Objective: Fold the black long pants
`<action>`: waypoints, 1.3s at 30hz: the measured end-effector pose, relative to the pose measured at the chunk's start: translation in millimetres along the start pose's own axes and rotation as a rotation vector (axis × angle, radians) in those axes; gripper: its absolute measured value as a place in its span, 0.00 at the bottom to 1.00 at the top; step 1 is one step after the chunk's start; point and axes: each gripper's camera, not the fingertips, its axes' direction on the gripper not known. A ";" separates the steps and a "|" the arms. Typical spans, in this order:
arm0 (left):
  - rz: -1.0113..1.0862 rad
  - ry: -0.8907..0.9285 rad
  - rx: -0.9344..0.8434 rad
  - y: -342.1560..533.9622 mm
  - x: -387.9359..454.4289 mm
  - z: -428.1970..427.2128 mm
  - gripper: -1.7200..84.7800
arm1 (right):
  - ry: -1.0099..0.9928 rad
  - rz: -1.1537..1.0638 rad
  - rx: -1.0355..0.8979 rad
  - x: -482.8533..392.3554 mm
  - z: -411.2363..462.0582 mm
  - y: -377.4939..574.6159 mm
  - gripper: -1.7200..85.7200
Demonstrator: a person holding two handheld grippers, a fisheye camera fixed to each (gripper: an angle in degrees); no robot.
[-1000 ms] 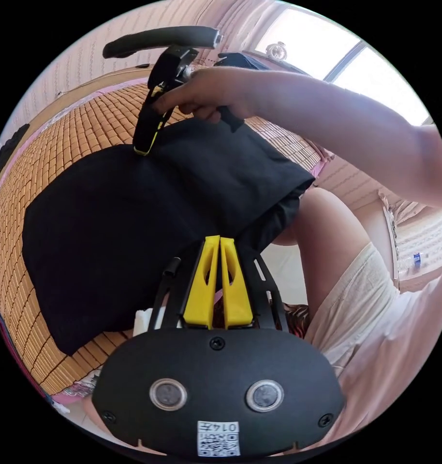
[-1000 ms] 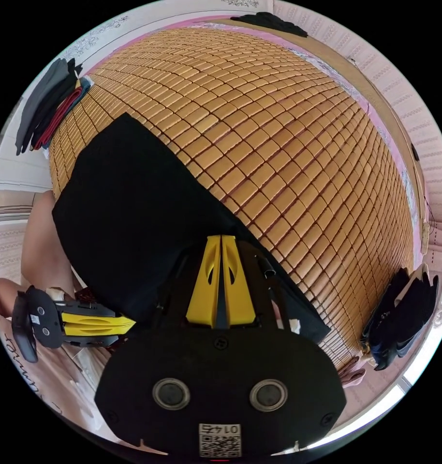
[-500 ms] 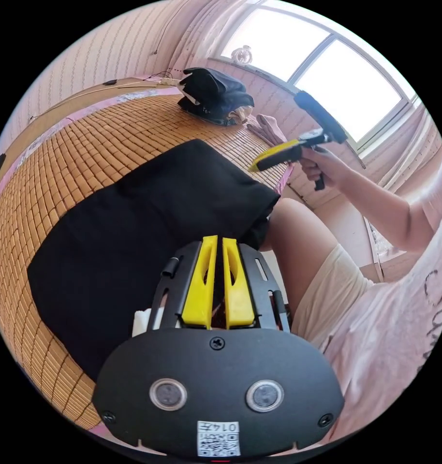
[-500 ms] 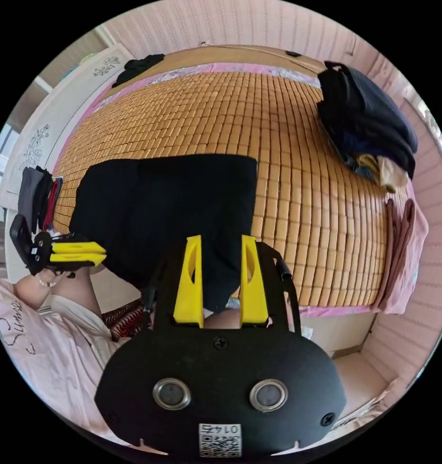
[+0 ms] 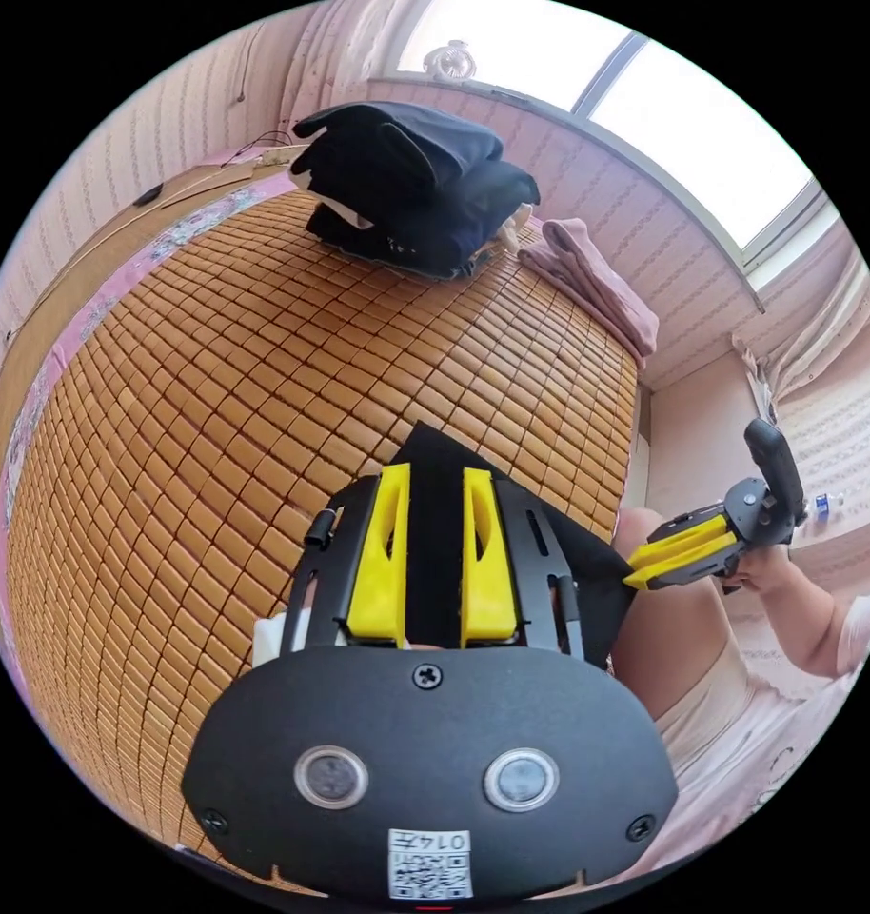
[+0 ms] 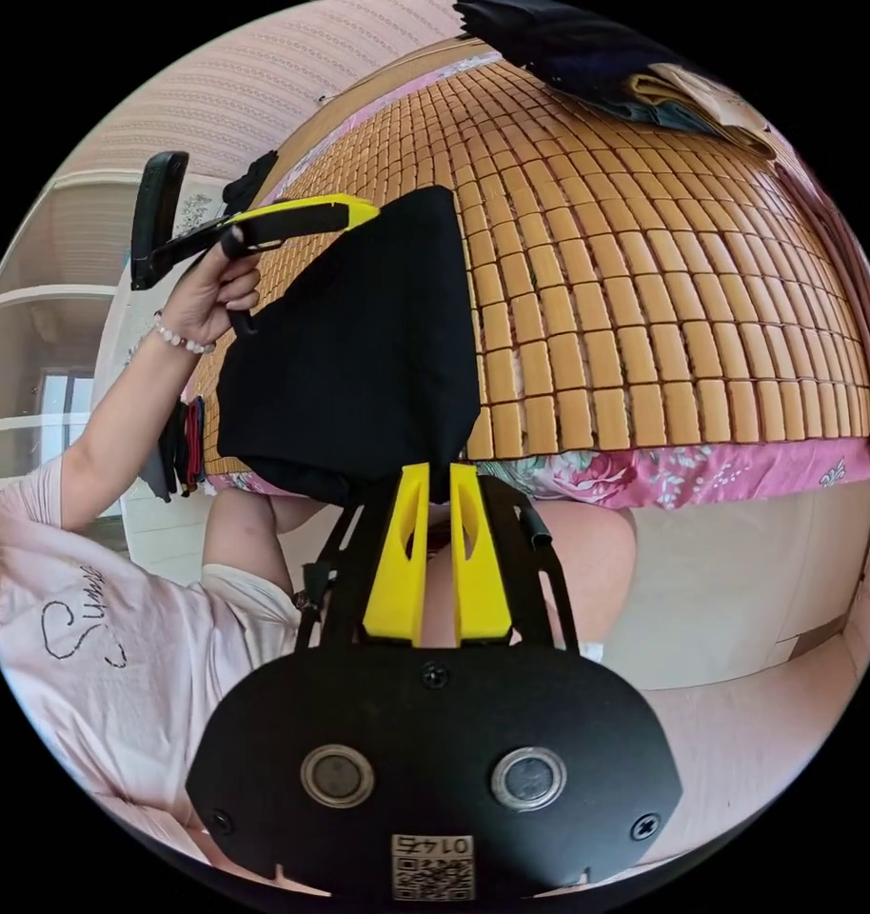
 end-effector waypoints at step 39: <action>-0.804 0.086 0.332 465.4 -162.8 -157.8 0.11 | -0.182 -0.645 -0.252 -184.8 96.8 37.3 0.03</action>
